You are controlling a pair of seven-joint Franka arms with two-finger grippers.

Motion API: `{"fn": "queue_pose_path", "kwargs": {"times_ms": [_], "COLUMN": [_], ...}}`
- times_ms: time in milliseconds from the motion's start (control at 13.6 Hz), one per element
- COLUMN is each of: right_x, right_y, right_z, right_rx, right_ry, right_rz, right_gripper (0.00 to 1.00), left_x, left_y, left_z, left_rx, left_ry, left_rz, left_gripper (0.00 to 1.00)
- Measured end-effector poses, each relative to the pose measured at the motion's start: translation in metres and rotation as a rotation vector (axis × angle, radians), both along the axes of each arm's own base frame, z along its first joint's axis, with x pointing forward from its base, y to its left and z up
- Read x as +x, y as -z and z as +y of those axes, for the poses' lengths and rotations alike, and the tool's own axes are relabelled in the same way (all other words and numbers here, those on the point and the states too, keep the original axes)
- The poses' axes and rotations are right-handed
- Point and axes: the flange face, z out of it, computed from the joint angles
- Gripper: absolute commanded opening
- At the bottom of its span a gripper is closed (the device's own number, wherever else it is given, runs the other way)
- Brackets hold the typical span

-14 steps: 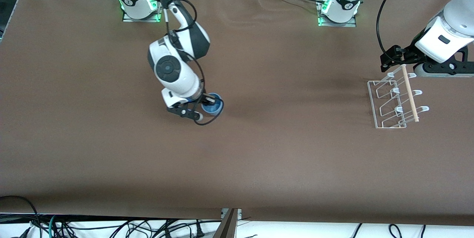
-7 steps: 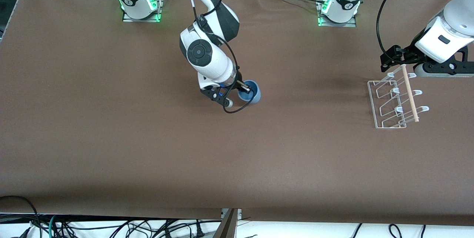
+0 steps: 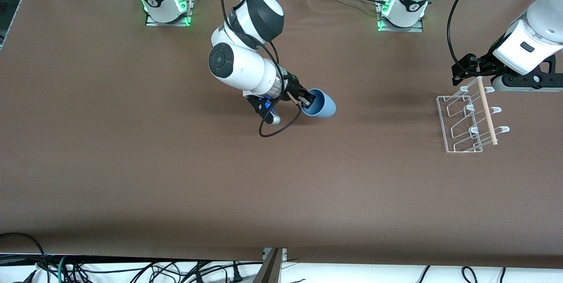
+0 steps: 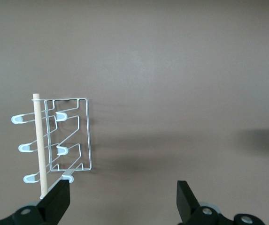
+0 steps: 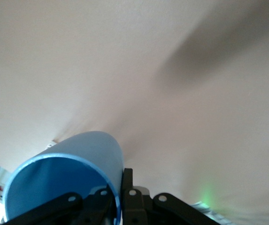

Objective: Transfer cup to left arm and place on rack
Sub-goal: 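Lift the cup with the right gripper toward the table's middle, then hold the cup with the right gripper while the left gripper grasps it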

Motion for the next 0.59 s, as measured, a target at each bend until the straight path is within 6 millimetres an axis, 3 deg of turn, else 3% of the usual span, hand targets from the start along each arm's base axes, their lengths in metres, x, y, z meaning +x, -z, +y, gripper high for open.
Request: {"fn": "queue_pose_path", "kwargs": {"times_ms": [366, 586], "right_x": [0.003, -0.009], "right_y": [-0.039, -0.052], "right_z": [0.010, 0.024], "right_rx": [0.087, 0.106], "right_ry": [0.103, 0.117], "right_rz": [0.064, 0.089], "right_gripper": [0.00, 0.00], "left_x": [0.000, 0.010], "left_y": [0.005, 0.046], "left_z": [-0.006, -0.013], "left_rx": [-0.072, -0.237], "left_ry": [-0.008, -0.044], "left_rz": [0.022, 0.148], "left_gripper": [1.00, 1.00]}}
